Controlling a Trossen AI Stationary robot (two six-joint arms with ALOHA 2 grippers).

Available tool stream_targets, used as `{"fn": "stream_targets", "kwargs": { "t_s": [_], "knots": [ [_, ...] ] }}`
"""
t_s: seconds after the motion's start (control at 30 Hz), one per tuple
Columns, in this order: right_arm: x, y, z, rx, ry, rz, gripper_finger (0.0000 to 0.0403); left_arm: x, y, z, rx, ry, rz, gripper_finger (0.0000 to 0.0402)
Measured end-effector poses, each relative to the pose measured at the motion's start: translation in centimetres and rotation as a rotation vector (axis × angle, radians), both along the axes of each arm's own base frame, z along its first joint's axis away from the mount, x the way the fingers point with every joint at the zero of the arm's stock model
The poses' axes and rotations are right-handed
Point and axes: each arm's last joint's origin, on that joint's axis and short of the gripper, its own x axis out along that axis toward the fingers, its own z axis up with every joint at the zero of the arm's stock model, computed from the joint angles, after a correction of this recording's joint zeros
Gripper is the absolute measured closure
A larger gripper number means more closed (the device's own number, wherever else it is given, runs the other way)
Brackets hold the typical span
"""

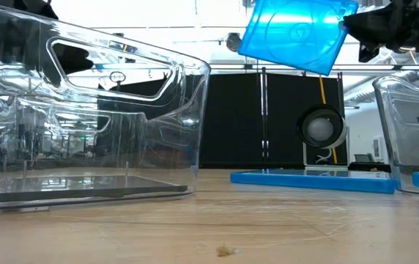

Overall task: Pick & place jewel cases by type
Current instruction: Put the top blue disc case into the right transparent bin

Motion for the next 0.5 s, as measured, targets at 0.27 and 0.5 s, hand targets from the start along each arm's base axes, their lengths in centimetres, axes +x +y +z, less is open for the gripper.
{"fn": "stream_targets", "kwargs": {
  "t_s": [0.27,0.5],
  "knots": [
    [-0.2,0.1,-1.2,-0.003,-0.009,0.017,0.0378,-0.9,0.2,-0.1,0.01,0.003,0.041,0.0257],
    [-0.1,0.5,-1.5,0.009,-0.033,0.169,0.0378,-0.9,0.2,-0.2,0.02,0.014,0.048,0.0257]
  ]
}}
